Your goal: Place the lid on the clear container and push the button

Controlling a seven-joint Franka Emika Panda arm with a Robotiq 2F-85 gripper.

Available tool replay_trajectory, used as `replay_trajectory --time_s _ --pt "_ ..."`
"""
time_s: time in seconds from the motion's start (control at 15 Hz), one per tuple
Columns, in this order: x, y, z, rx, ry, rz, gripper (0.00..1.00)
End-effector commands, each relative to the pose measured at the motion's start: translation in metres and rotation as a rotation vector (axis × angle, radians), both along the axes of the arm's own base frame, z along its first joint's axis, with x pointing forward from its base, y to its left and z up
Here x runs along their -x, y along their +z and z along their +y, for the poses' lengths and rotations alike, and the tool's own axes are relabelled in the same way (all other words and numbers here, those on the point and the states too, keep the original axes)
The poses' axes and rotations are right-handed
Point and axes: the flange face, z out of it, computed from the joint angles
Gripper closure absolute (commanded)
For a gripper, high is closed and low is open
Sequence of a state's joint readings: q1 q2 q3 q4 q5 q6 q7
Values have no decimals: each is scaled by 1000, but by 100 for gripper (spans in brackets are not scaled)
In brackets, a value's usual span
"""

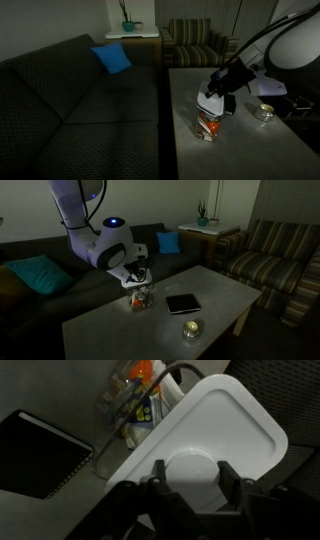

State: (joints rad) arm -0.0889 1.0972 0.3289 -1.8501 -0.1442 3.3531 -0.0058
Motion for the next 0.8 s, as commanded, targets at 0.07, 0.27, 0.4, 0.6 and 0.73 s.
replay_trajectory --time_s 0.07,0.27,0.4,0.6,0.73 --pt "-7 -16 -13 -37 -92 1 71" --pt "-8 -20 -13 -25 -91 -1 71" --pt "-8 -22 -11 1 -56 3 71" --pt "-9 -20 -9 48 -7 -2 71" --pt "-11 -19 -7 74 27 -9 71"
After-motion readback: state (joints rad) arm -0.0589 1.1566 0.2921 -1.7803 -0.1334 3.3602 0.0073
